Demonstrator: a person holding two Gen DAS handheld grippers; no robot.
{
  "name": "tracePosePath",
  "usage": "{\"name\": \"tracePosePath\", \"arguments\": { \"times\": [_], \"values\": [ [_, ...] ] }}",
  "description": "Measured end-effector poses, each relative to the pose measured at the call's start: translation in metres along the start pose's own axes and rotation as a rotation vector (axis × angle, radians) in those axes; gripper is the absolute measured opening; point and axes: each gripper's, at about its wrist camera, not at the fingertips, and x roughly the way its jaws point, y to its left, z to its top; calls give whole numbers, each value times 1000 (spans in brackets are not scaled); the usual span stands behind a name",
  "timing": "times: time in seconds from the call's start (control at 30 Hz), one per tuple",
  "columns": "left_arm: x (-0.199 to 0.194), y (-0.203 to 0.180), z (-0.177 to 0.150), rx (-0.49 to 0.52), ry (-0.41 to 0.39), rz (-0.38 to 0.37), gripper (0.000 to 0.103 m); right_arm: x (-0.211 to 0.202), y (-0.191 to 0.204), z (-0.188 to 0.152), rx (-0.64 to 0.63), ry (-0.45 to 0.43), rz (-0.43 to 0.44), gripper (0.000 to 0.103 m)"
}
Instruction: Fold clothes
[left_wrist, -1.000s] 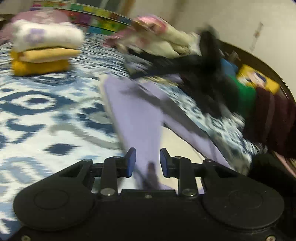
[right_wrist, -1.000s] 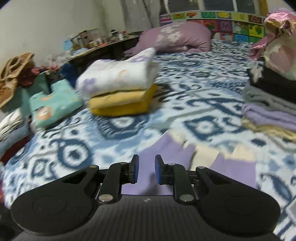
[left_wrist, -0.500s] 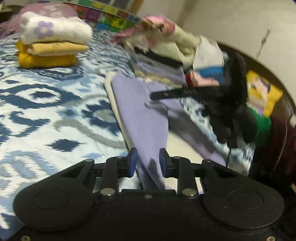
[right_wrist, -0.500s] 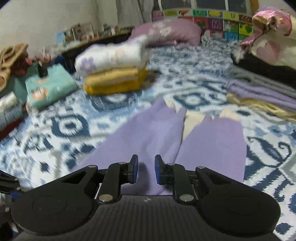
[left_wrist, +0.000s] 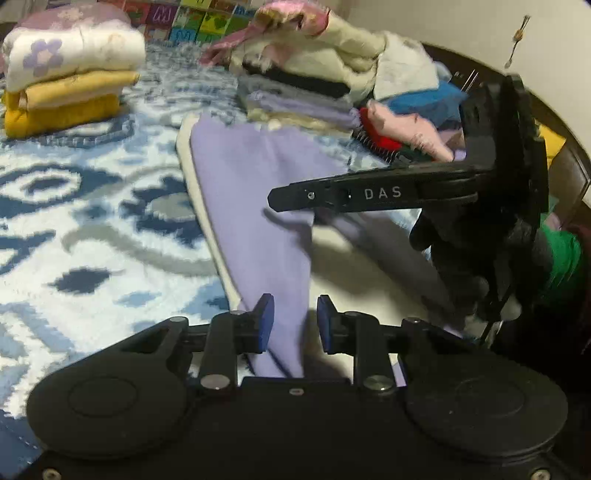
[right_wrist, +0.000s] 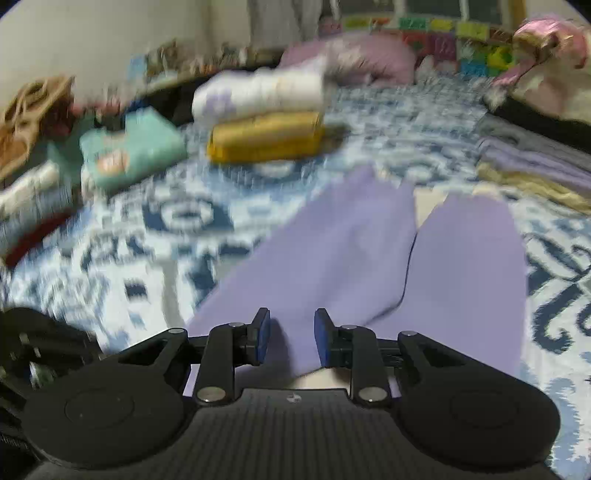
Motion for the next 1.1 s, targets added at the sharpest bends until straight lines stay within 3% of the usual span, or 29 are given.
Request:
{"name": "tracePosePath", "arguments": {
  "times": [0.1, 0.17, 0.23, 0.33, 0.53, 0.7, 0.83, 1.1],
  "values": [
    [2, 2, 0, -13, 6, 1, 23, 16, 0, -4, -30, 115, -47, 34],
    [2, 4, 0, -25, -3, 3, 25, 7, -2, -3, -15, 89, -47, 33],
    [-6, 9, 0, -66, -35, 4, 36, -12, -7, -2, 48, 37, -32, 34],
    [-17, 18, 0, -138, -77, 14, 41, -40, -23, -6, 145, -16, -38, 38],
    [-29, 45, -10, -374, -95, 21, 48, -99, -87, -53, 497, -65, -63, 50],
    [-30, 46, -20, -486, -74, -19, 48, -126, -115, -111, 753, -60, 0, 61],
    [-29, 39, -29, -547, -51, -38, 48, -129, -119, -148, 926, -60, 108, 59],
    [-37, 49, -50, -758, -64, -69, 36, -121, -91, -161, 958, -68, 170, 59]
  ]
}}
